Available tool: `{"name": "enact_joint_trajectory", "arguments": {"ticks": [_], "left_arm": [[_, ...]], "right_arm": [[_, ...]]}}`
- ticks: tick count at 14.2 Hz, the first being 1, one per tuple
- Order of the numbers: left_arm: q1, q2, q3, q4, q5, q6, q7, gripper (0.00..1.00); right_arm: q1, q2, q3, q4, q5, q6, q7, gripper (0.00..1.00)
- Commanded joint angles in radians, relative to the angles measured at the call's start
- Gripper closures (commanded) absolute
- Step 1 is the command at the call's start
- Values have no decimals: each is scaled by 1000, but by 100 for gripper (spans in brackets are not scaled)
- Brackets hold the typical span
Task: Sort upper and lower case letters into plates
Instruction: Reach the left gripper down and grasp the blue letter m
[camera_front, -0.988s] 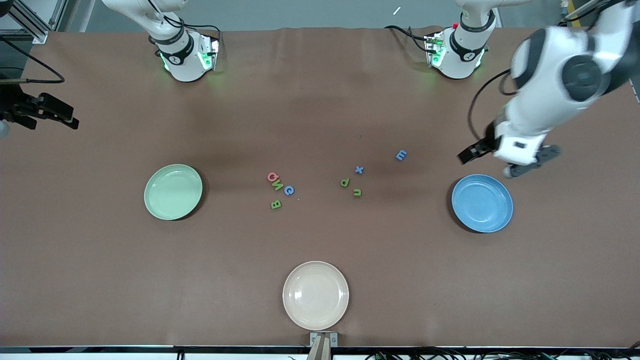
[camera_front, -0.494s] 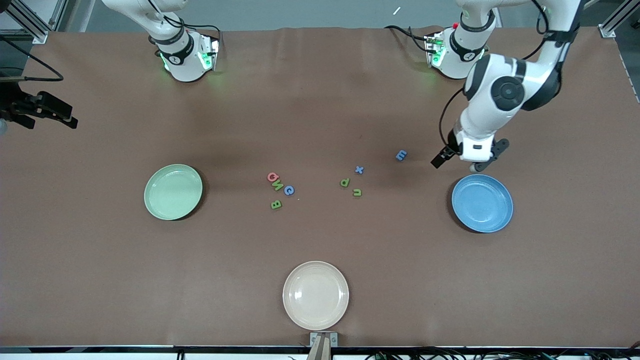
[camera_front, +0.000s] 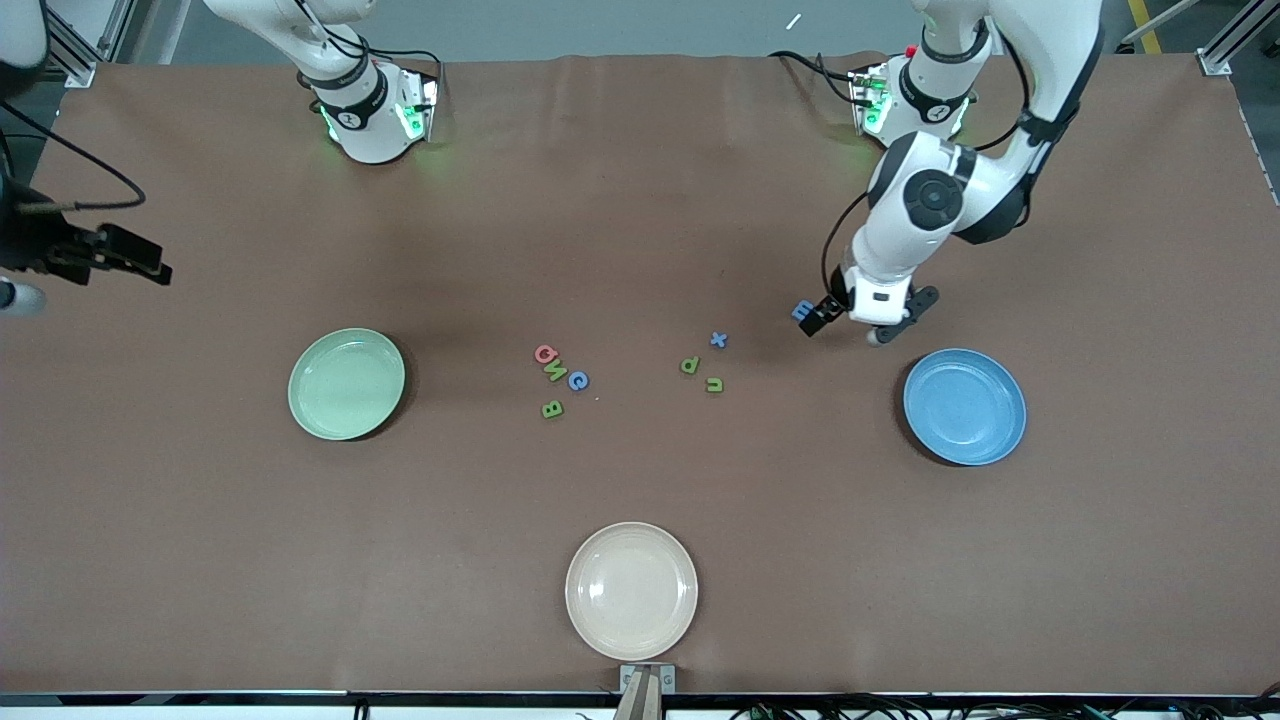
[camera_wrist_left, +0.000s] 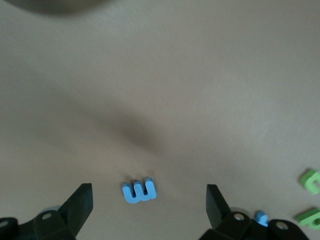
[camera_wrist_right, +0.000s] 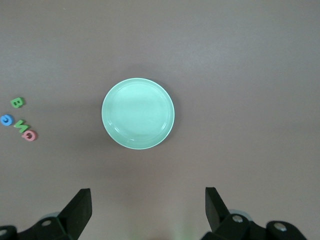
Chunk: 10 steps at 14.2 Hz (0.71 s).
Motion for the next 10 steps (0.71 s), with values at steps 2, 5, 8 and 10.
{"name": "enact_joint_trajectory", "arguments": {"ticks": [2,5,8,10], "left_arm": [[-15,55,-2,-3,55,27,-28,0],[-52,77,1,-8,55,50,-115,0],[-75,95,5,-8,99,56,-236,0],[-66,120,5,-8,174,58,-309,0]], "right_arm": [[-6,132,3,102,-24,9,-13,0],[31,141,11,94,43,10,123,0],[128,201,11,85,104,78,325,0],[206,221,11,47,105,159,395,0]]}}
